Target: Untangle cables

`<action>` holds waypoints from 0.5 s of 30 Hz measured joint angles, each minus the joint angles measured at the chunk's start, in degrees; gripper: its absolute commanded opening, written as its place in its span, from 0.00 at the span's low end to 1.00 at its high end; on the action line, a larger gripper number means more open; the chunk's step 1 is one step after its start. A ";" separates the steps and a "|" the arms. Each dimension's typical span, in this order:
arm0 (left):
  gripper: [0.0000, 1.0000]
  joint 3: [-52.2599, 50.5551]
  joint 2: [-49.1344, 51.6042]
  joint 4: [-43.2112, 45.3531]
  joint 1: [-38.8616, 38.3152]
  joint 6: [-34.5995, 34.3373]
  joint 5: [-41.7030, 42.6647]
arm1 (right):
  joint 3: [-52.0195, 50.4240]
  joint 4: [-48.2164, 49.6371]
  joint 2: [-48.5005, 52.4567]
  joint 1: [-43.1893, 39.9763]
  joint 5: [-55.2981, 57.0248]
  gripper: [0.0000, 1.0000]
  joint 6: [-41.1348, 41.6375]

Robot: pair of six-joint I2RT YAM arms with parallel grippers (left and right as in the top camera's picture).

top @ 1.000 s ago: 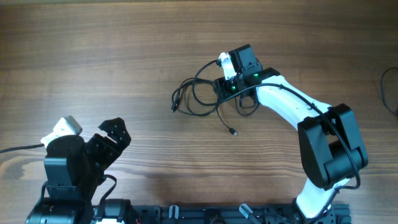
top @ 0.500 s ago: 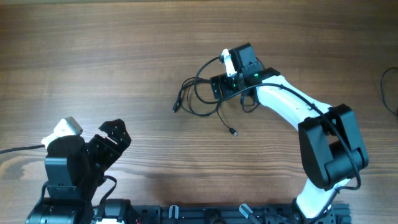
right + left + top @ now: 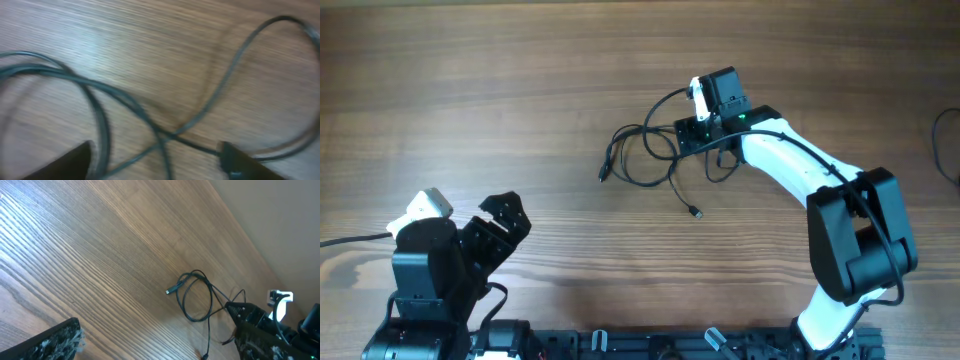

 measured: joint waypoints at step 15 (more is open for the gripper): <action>1.00 -0.66 2.69 0.94 0.00 0.02 0.02 | -0.22 -3.58 -9.86 0.04 -16.17 0.04 -0.83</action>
